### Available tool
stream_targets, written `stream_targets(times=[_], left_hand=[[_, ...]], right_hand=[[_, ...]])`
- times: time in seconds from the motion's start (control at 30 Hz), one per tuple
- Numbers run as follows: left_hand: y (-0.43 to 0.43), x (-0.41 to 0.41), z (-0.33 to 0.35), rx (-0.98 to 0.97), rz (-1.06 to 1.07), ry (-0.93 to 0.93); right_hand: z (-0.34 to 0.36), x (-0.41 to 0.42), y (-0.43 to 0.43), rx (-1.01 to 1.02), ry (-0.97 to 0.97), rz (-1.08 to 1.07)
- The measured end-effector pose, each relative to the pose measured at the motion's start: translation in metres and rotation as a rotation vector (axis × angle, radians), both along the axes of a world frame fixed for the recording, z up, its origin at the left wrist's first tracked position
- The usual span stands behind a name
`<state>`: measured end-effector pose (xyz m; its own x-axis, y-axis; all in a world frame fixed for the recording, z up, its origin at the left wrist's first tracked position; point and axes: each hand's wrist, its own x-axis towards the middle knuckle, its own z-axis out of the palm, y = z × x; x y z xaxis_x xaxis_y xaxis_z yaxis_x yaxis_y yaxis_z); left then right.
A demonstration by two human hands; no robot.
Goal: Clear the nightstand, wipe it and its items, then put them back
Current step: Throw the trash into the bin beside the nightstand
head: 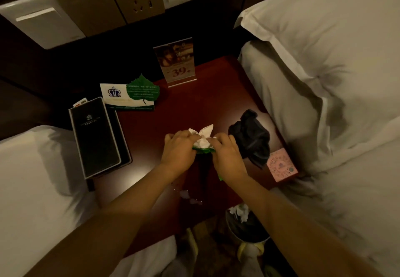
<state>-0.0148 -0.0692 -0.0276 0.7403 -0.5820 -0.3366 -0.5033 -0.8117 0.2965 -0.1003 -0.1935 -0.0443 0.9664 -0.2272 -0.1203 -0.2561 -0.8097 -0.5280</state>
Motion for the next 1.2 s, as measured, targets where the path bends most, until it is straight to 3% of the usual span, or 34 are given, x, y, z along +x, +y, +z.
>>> stream_targets(times=[0.27,0.57,0.93,1.03,1.2], left_hand=[[-0.037,-0.089,0.028,-0.052,0.025,-0.018],[-0.077,-0.218,0.009,0.095,0.095,0.196],[-0.095,-0.261,-0.109,0.162,0.366,0.708],[-0.098,-0.258,-0.147,0.174,0.408,0.713],[-0.105,-0.254,-0.210,0.181,0.394,0.711]], right_hand=[[0.028,-0.082,-0.042,0.083,-0.033,0.006],[0.013,-0.203,-0.071,0.120,0.102,-0.016],[-0.106,-0.238,-0.082,0.192,0.540,-0.133],[-0.149,-0.232,-0.083,0.198,0.633,-0.143],[-0.217,-0.226,-0.088,0.155,0.726,0.015]])
